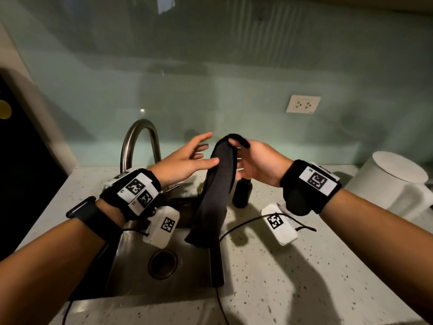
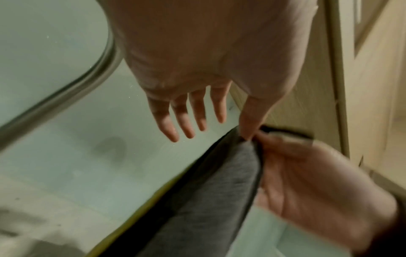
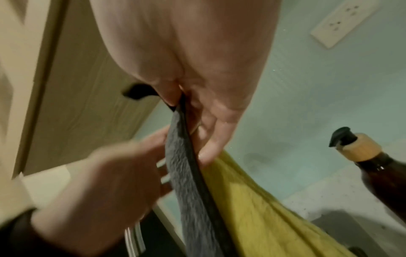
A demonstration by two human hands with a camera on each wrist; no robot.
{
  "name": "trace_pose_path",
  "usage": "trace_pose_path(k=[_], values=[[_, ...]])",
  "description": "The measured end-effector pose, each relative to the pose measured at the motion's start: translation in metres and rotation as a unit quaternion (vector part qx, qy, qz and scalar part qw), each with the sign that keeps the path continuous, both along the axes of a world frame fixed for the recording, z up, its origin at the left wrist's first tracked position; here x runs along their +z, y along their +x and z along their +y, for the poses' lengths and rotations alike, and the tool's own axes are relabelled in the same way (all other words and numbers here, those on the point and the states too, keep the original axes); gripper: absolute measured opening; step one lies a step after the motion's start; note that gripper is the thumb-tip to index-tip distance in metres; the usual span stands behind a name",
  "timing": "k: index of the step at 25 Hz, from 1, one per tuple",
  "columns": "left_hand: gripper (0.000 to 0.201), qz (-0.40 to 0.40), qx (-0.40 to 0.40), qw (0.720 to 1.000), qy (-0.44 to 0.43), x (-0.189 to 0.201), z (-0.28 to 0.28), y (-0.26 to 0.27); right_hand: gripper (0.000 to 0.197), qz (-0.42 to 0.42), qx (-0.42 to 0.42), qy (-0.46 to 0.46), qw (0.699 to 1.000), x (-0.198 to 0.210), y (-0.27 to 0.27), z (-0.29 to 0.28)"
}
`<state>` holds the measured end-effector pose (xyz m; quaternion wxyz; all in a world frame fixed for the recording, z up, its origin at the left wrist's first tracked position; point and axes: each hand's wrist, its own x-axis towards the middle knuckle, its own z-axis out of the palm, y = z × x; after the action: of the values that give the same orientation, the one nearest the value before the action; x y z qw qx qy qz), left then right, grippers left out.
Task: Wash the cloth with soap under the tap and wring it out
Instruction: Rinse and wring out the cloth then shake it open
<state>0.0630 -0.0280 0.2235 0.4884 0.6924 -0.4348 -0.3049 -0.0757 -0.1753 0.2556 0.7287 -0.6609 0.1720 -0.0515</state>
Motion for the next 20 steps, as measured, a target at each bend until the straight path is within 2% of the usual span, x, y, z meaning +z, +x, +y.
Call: trace_pose_path(k=[2, 4, 5, 9, 11, 13, 15, 17, 20], values=[[0.065, -0.016, -0.038, 0.999, -0.013, -0.001, -0.001, -0.002, 0.028, 0.001, 0.016, 0.031, 0.999, 0.003, -0.004, -0.003], [0.039, -0.038, -0.031, 0.998, -0.041, -0.003, -0.006, -0.009, 0.033, -0.001, 0.027, 0.029, 0.999, 0.007, -0.009, -0.009], [0.032, -0.025, -0.022, 0.998, -0.05, -0.005, -0.009, -0.013, 0.036, -0.005, 0.029, 0.02, 0.999, 0.009, -0.012, -0.014], [0.039, 0.065, -0.021, 0.995, -0.071, 0.001, -0.024, -0.036, 0.047, -0.025, 0.022, -0.039, 0.999, 0.013, -0.025, -0.031], [0.028, 0.073, 0.029, 0.989, -0.123, 0.011, -0.04, -0.053, 0.039, -0.042, 0.025, -0.089, 0.995, 0.014, -0.03, -0.039], [0.015, 0.029, 0.112, 0.976, -0.186, 0.027, -0.059, -0.069, 0.037, -0.052, 0.041, -0.135, 0.989, 0.02, -0.033, -0.049], [0.009, -0.004, 0.16, 0.96, -0.231, 0.042, -0.075, -0.077, 0.039, -0.054, 0.06, -0.15, 0.985, 0.029, -0.036, -0.062], [0.006, -0.008, 0.178, 0.955, -0.238, 0.054, -0.085, -0.082, 0.035, -0.061, 0.062, -0.177, 0.98, 0.042, -0.038, -0.073], [0.004, -0.029, 0.194, 0.956, -0.217, 0.073, -0.101, -0.09, 0.017, -0.13, -0.01, -0.23, 0.965, 0.067, -0.044, -0.092]])
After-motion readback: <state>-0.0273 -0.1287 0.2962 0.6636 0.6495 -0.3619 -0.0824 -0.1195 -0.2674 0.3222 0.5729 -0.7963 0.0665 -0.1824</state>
